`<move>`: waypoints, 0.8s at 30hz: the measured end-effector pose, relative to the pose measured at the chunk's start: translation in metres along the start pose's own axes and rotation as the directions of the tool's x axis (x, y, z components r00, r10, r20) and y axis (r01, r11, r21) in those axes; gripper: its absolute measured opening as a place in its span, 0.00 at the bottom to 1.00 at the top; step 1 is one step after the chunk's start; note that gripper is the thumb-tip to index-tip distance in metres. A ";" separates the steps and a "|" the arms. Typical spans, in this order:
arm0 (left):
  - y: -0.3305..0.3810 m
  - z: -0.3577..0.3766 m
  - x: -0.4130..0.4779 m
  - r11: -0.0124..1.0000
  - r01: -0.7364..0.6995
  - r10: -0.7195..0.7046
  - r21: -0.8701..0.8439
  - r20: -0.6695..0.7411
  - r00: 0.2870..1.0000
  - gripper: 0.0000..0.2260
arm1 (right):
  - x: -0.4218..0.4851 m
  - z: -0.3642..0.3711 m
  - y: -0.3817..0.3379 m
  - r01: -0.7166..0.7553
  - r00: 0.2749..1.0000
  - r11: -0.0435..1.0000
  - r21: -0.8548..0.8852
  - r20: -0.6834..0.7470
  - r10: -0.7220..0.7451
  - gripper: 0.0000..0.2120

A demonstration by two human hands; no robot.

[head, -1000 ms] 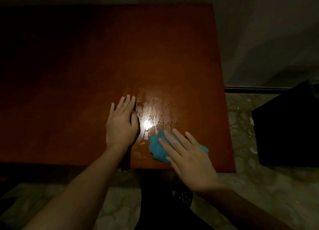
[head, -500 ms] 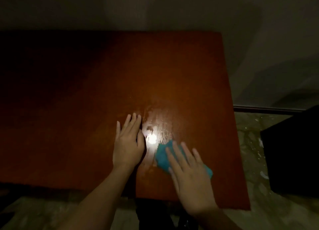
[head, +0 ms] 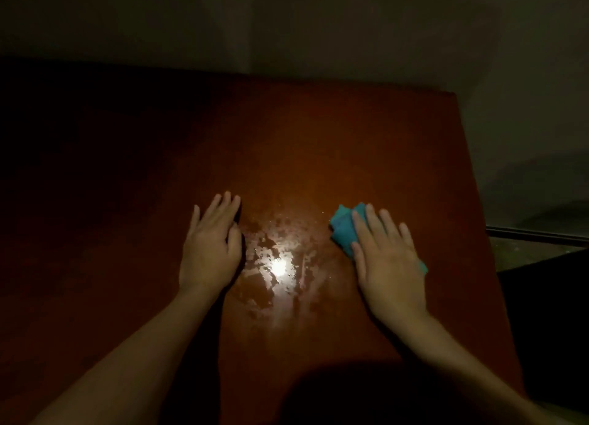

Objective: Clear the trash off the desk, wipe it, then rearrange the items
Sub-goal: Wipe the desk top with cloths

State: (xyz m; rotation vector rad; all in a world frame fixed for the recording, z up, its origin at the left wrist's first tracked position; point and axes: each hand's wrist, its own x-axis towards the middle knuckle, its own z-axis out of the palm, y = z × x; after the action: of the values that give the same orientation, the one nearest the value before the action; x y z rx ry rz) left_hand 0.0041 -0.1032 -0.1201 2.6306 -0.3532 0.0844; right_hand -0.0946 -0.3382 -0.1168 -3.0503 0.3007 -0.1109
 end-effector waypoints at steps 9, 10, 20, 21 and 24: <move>-0.046 -0.010 0.069 0.992 -0.092 0.087 0.087 0.060 0.994 0.27 | 0.156 0.015 -0.052 -0.034 0.999 0.999 -0.014 -0.012 0.034 0.28; -0.048 -0.010 0.073 0.990 -0.107 0.101 0.092 0.070 0.992 0.27 | 0.158 0.017 -0.064 -0.001 1.000 1.000 -0.019 -0.016 0.000 0.27; -0.049 -0.011 0.085 0.980 -0.147 0.127 0.136 0.142 0.982 0.26 | 0.041 0.008 -0.050 0.309 0.950 0.951 -0.006 0.056 -0.308 0.24; -0.049 -0.011 0.085 0.978 -0.155 0.136 0.138 0.137 0.981 0.26 | 0.060 0.008 -0.044 0.200 0.979 0.979 -0.023 0.039 -0.199 0.23; -0.047 -0.013 0.085 0.975 -0.177 0.158 0.137 0.137 0.978 0.27 | 0.137 0.010 -0.057 -0.107 0.994 0.994 -0.009 -0.011 0.107 0.25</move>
State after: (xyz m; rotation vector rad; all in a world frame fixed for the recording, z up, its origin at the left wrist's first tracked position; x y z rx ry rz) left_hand 0.0985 -0.0768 -0.1202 2.7553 -0.6359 0.0007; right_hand 0.0511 -0.3092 -0.1137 -3.0362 0.4665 -0.1186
